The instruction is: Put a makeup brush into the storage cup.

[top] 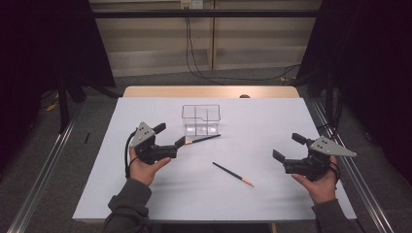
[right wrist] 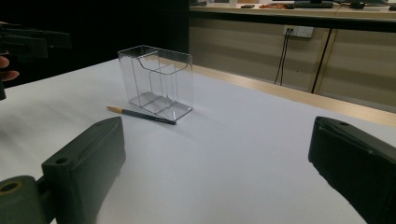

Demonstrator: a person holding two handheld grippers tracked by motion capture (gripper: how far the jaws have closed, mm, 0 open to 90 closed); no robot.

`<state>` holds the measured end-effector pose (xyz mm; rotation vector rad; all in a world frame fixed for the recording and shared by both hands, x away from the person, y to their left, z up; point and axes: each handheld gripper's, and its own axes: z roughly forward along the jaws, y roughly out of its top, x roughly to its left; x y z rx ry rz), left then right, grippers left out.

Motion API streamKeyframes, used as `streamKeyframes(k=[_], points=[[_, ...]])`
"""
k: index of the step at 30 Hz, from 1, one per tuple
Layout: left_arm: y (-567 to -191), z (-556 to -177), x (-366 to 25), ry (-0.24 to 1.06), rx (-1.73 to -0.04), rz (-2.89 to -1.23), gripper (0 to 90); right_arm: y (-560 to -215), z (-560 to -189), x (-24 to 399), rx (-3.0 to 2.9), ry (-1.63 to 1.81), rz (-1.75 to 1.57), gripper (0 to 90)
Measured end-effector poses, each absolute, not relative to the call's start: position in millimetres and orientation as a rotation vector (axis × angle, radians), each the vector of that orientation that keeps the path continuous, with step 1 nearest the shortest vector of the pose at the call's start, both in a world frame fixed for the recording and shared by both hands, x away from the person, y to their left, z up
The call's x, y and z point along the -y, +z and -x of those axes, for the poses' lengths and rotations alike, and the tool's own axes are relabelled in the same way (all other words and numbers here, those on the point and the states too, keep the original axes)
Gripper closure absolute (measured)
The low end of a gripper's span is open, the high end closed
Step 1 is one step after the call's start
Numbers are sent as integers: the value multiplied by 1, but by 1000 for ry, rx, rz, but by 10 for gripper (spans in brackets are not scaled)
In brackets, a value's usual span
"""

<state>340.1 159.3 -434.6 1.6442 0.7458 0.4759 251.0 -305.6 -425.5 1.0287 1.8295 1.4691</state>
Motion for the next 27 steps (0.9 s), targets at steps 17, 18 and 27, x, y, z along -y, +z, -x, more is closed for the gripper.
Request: streamKeyframes(k=[17, 18, 27], points=[[-436, -360, -140, 463, -745, -1692, 85, -422, -251, 308, -1818, 1489, -1025, 37], [-437, -361, -139, 454, -732, -1687, 86, -422, -250, 308, -1818, 1487, -1029, 37], [-437, -365, -132, 463, -747, -1655, 92, -420, -247, 307, -1814, 1492, -1027, 37]])
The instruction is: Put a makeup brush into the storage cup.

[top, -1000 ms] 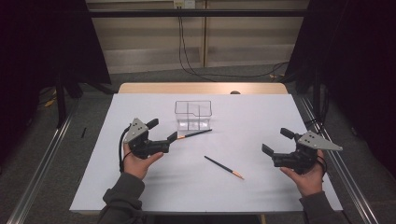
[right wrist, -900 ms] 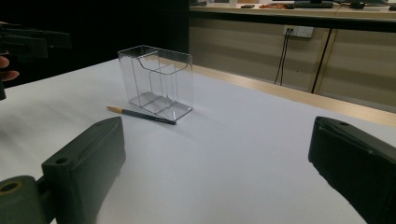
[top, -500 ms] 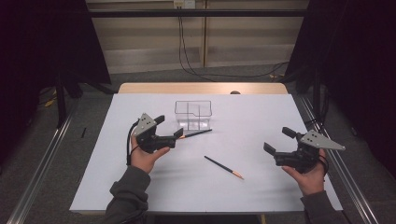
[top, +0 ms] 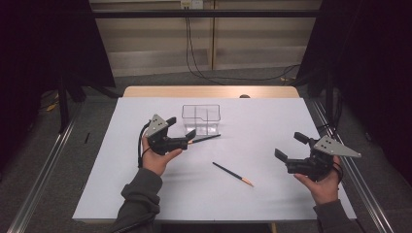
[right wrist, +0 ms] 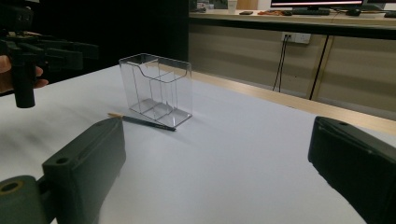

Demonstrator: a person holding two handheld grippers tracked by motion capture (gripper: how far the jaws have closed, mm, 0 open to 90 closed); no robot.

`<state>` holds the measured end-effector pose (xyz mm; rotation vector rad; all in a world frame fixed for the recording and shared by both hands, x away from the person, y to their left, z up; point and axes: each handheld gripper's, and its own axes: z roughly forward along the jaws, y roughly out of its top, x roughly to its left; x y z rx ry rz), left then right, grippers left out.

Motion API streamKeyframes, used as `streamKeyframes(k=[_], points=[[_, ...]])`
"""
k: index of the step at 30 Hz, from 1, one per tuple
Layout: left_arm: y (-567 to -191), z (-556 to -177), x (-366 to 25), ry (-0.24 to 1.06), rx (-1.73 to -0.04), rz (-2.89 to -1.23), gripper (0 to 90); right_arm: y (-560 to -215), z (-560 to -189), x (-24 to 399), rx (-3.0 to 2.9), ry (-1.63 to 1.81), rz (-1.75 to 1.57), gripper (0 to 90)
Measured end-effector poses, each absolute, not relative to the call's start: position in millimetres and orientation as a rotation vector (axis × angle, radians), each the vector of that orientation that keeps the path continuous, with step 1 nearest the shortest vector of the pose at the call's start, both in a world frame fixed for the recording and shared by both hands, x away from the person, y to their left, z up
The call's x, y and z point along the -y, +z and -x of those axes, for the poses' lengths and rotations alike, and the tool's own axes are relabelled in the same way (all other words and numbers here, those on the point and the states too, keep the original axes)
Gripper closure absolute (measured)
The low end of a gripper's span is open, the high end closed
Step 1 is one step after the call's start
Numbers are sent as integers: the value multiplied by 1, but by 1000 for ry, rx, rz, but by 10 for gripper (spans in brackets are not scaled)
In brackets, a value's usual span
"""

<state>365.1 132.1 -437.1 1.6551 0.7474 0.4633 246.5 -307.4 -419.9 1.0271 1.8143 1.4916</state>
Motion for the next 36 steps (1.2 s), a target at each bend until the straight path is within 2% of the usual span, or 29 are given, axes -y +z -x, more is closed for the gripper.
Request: streamKeyframes(k=[20, 36], points=[[-451, -384, -119, 464, -753, -1674, 96, -423, -247, 310, -1811, 1492, -1041, 38], [-456, -384, -111, 426, -735, -1800, 99, -425, -249, 311, -1816, 1483, -1047, 38]])
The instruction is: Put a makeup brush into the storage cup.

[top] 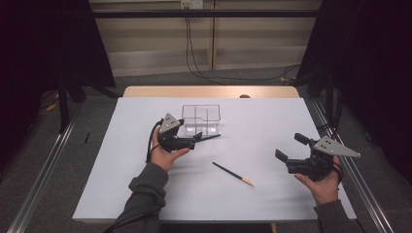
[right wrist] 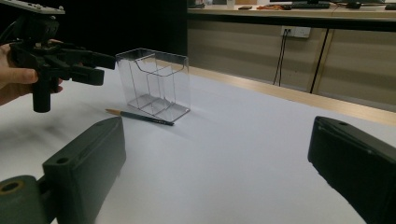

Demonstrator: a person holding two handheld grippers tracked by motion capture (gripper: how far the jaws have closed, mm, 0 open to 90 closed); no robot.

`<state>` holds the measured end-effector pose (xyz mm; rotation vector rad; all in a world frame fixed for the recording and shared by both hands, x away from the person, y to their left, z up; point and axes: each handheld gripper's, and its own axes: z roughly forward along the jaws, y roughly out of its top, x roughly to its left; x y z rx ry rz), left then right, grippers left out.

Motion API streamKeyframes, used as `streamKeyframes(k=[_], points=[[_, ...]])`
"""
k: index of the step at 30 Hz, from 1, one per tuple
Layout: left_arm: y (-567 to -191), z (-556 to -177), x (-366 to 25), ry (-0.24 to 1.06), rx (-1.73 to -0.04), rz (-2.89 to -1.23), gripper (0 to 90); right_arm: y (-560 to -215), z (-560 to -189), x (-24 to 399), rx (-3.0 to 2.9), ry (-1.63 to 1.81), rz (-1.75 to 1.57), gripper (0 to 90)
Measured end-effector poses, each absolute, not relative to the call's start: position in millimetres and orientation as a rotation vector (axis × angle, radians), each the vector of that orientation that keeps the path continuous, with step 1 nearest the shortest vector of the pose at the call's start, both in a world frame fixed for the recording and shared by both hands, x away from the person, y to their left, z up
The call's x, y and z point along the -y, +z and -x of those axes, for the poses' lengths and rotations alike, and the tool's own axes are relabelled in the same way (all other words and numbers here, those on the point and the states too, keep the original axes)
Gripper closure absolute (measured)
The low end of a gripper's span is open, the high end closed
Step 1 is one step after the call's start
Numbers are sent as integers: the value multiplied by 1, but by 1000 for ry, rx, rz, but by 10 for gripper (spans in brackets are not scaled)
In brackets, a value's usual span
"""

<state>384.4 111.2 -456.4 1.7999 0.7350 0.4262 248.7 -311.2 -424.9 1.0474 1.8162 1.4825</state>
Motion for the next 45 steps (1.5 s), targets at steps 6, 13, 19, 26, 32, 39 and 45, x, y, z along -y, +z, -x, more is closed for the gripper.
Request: streamKeyframes(k=[6, 13, 19, 26, 32, 39, 45], points=[[-456, -385, -112, 428, -737, -1865, 108, -424, -248, 312, -1809, 1487, -1053, 38], [-453, -389, -110, 395, -727, -1918, 110, -424, -248, 312, -1812, 1486, -1053, 38], [-450, -391, -107, 379, -719, -1958, 120, -424, -248, 314, -1806, 1490, -1055, 38], [-446, -395, -102, 340, -723, -2033, 123, -423, -248, 315, -1804, 1485, -1045, 38], [-443, -399, -98, 313, -715, -2106, 132, -422, -248, 314, -1795, 1493, -1057, 38], [-441, -404, -95, 287, -730, -2194, 156, -423, -248, 314, -1810, 1485, -1046, 38], [-442, -408, -94, 250, -748, -2233, 187, -423, -248, 314, -1806, 1486, -1053, 38]])
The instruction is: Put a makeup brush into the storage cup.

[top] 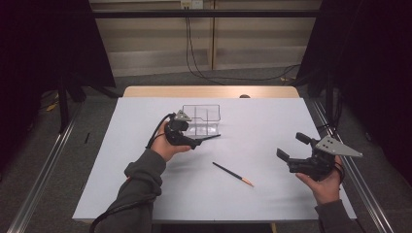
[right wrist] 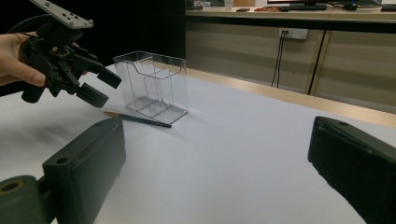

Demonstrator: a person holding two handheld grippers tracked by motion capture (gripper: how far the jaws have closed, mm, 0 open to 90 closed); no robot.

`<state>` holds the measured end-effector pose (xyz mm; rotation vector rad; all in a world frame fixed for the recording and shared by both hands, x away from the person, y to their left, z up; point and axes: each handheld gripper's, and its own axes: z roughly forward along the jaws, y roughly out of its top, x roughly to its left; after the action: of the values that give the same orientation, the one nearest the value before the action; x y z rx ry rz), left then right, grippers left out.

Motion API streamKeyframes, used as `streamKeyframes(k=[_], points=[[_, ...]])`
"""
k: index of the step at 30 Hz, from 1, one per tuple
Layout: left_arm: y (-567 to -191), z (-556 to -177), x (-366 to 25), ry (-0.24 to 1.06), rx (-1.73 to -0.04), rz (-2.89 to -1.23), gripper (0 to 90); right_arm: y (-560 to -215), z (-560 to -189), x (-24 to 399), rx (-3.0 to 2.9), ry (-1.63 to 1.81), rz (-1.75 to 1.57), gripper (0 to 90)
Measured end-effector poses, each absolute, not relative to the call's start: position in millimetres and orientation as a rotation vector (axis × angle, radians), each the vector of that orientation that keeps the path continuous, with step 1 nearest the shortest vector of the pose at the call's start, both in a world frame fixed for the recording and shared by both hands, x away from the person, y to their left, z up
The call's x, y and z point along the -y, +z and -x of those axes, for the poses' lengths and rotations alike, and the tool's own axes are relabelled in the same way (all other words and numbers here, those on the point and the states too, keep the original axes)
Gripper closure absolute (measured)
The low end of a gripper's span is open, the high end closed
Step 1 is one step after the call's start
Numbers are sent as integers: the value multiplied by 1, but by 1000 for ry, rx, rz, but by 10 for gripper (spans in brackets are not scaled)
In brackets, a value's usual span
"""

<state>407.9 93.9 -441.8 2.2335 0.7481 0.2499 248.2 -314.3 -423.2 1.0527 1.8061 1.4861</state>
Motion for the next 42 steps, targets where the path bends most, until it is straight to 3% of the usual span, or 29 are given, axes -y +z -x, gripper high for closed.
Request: streamKeyframes(k=[21, 42], points=[[-437, -418, -82, 182, -692, -2435, 343, -424, -249, 316, -1791, 1498, -1070, 38], [-444, -424, -77, 160, -667, -2550, 443, -423, -248, 317, -1789, 1497, -1069, 38]])
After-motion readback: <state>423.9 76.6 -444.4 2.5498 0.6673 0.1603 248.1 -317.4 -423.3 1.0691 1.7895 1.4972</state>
